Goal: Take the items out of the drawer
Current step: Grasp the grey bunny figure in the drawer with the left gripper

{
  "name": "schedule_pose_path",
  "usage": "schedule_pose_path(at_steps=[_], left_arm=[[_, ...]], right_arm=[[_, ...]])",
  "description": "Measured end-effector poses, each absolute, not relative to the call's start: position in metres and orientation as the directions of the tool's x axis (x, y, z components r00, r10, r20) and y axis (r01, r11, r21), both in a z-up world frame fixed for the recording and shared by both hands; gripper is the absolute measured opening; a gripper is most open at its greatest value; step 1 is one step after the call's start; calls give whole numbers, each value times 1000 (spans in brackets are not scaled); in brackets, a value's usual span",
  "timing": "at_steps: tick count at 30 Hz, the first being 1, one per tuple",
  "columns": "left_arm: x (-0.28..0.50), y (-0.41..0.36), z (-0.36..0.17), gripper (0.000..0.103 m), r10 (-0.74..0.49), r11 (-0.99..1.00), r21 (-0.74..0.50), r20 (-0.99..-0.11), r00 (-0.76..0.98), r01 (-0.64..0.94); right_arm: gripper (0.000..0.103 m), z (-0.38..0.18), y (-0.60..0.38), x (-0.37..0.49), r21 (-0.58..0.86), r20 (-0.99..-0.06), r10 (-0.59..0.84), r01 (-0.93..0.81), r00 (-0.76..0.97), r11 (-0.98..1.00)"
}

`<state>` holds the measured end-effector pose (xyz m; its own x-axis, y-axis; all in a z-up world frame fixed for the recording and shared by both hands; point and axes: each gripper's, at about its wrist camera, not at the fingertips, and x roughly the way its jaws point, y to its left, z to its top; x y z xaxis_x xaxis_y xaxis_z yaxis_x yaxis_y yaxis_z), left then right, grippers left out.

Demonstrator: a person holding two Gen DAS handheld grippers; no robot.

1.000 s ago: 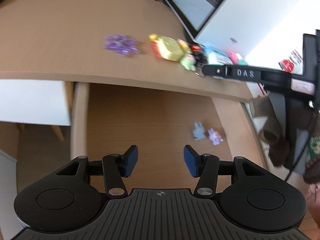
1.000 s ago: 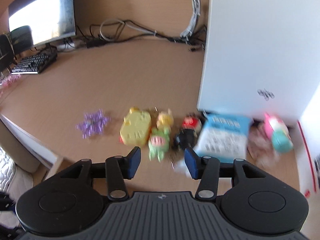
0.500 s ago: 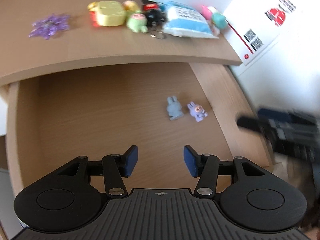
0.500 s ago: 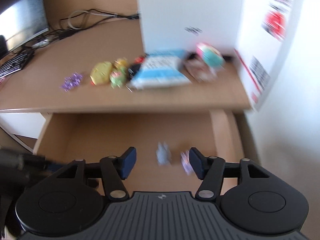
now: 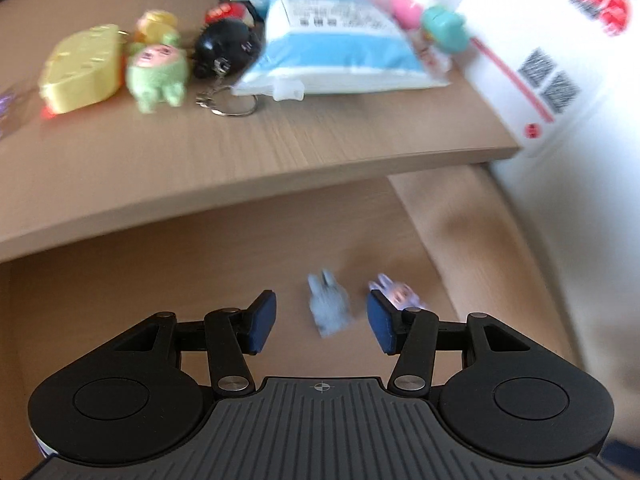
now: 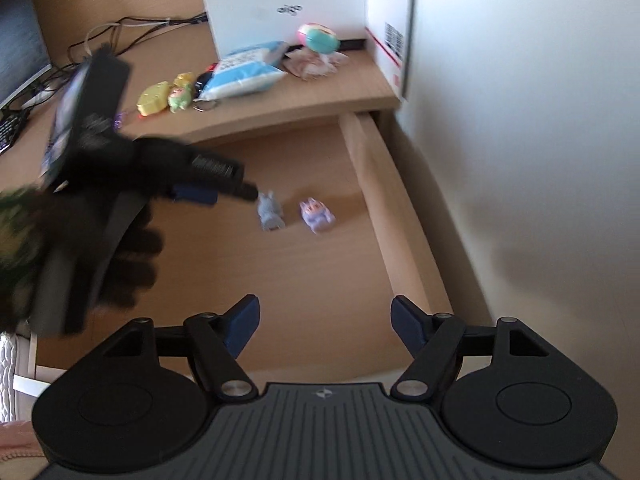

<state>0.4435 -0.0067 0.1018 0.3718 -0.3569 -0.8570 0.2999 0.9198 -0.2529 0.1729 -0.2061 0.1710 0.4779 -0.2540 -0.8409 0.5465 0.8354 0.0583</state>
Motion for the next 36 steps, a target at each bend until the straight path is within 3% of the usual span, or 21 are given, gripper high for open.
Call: schedule_pose_path(at_steps=[2,7,12,19,24,36], left_arm=[[451,-17,92,51,-345,919,-237,-870,352,315],[454,-33,73,30,-316,914,-196,-893,319,356],[442,-28,78,29,-290,915,-185,-919,266,358],[401,11,109,29,-345,896,-238,-904,251,375],[373,56,140,29,-413,896,-336,-871,266,292],[318,137,164,29,-350,936,-335,-860,371,107]], right_arm=[[73,170,-206,167,56,-845,-262,565,466,823],[75,165,-208,151,46,-859,-277,604,431,796],[75,162,-215,148,36,-863,-285,614,417,789],[79,162,-222,171,21,-847,-271,537,458,843],[79,156,-235,209,37,-848,-217,463,483,886],[78,111,-253,323,11,-873,-165,355,460,935]])
